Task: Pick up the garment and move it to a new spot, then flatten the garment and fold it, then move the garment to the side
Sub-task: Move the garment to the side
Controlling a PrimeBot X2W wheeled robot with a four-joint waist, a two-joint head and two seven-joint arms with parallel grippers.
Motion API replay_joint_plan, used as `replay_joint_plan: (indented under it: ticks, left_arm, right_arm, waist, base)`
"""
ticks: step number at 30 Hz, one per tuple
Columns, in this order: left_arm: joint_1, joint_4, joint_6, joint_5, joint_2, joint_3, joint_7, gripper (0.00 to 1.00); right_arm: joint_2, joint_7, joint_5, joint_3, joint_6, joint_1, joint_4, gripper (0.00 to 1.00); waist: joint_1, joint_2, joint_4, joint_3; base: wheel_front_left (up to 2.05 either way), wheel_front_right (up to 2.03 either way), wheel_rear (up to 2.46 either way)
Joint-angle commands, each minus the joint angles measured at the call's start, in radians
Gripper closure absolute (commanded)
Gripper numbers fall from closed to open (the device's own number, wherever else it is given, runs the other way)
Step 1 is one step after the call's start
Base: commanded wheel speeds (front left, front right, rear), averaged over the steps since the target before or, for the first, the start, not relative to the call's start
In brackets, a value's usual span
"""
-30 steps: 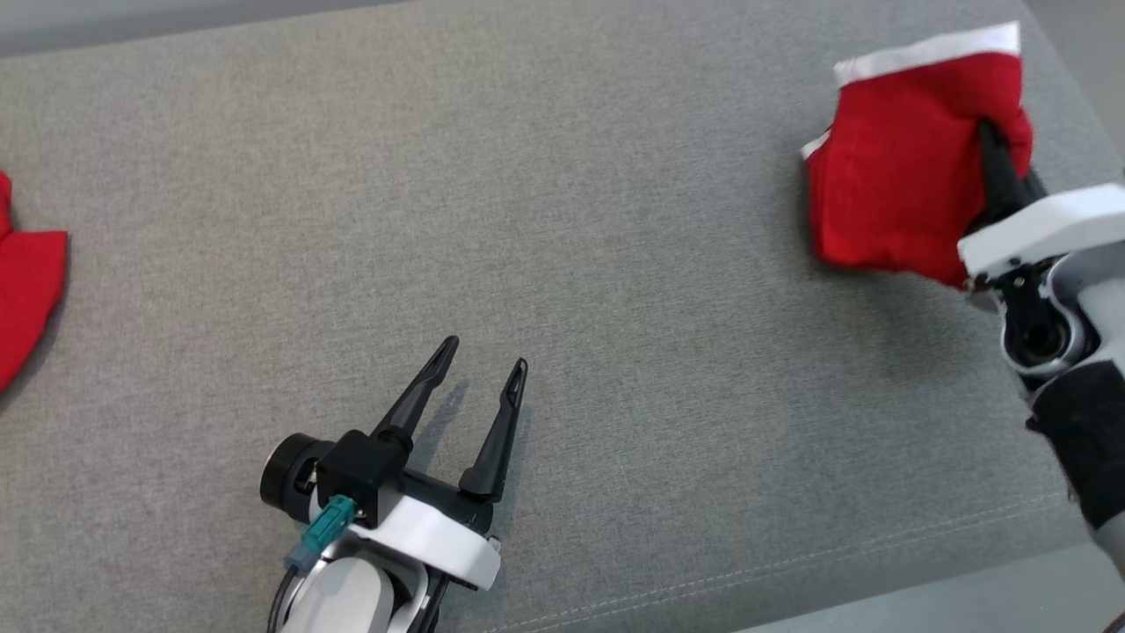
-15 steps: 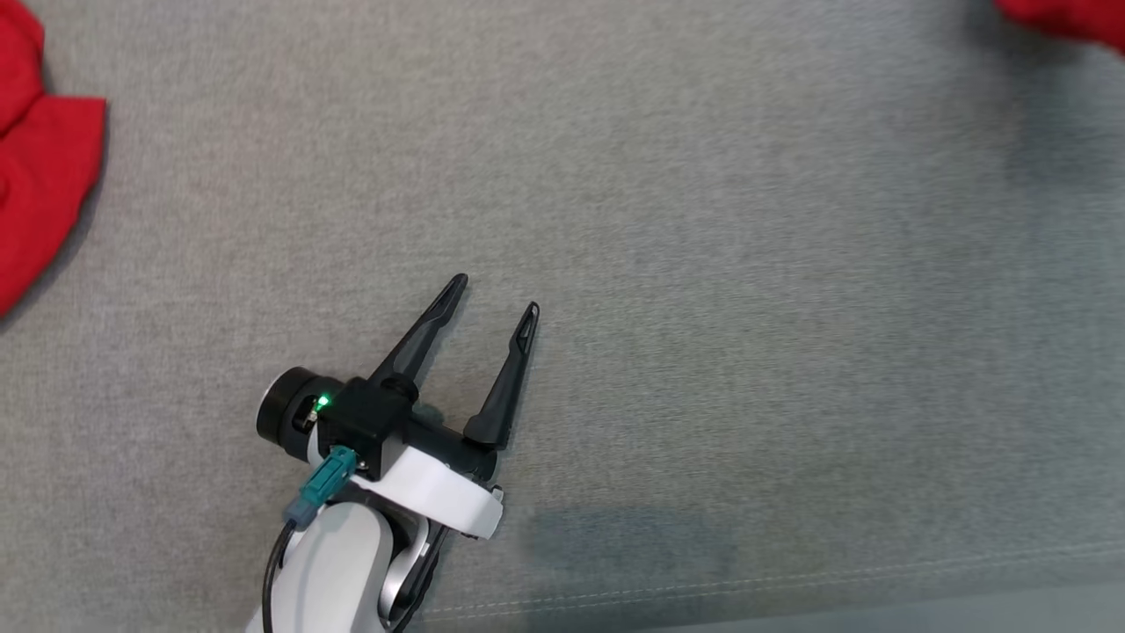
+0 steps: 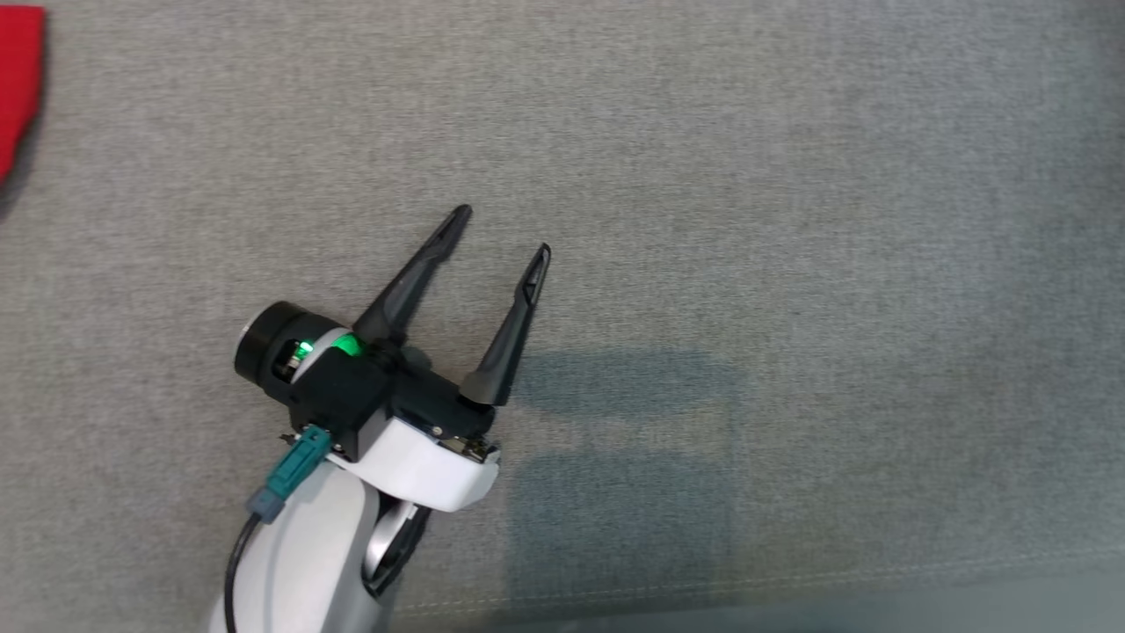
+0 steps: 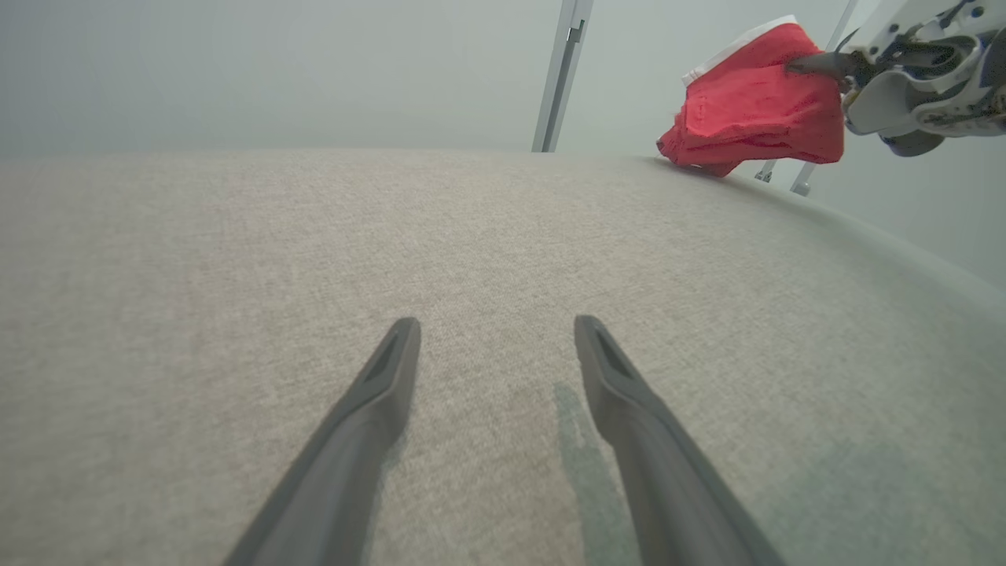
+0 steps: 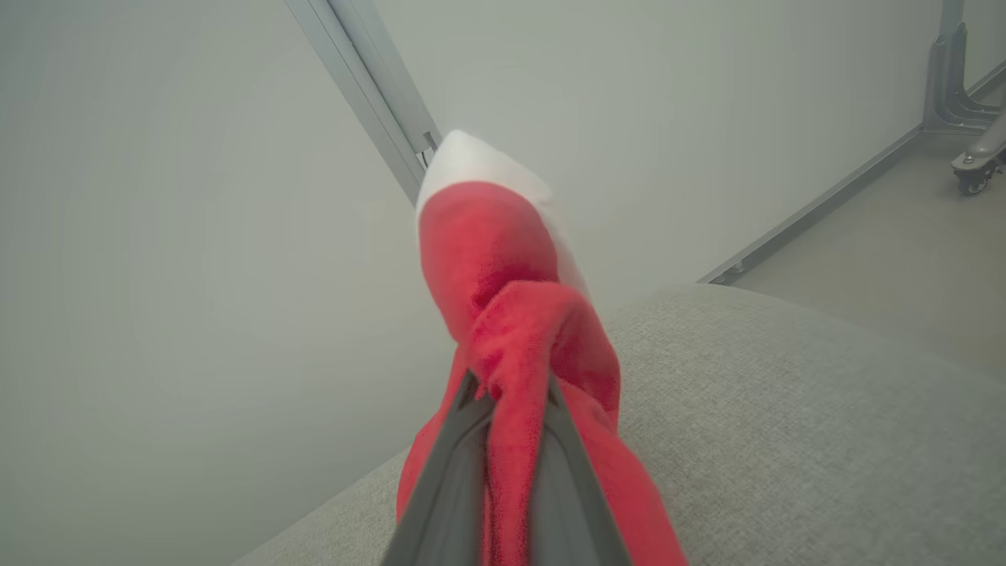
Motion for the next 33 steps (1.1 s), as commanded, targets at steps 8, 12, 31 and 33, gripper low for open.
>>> replay_joint_plan:
  ticks: [8,12,31,33]
  left_arm:
    - [0.007,0.038,-0.001,-0.011,0.053,0.032,0.028,0.0]
    - [0.004,0.031,-0.004,-0.017,0.054,0.018,0.034,0.0]
    - [-0.001,0.04,0.011,-0.037,0.05,0.005,0.028,0.0]
    - [0.002,0.047,0.015,-0.039,0.047,0.005,0.025,0.0]
  right_arm:
    - [0.045,-0.012,-0.177,-0.238,0.004,0.152,-0.037,1.0]
    - [0.076,-0.012,-0.291,-0.384,0.004,0.199,-0.046,1.0]
    - [0.188,-0.012,-0.952,-1.006,0.004,0.229,-0.044,0.0]
    - [0.206,-0.012,-1.034,-1.041,0.004,0.225,-0.076,0.0]
  waist:
    - [0.0,0.0,-0.096,0.015]
    - [0.0,0.0,-0.106,0.022]
    - [0.0,0.0,-0.092,-0.008]
    - [0.0,0.0,-0.093,-0.026]
  base:
    - [0.0,0.0,0.0]
    - [0.0,0.0,0.0]
    - [0.0,0.0,0.0]
    - [0.0,0.0,0.0]
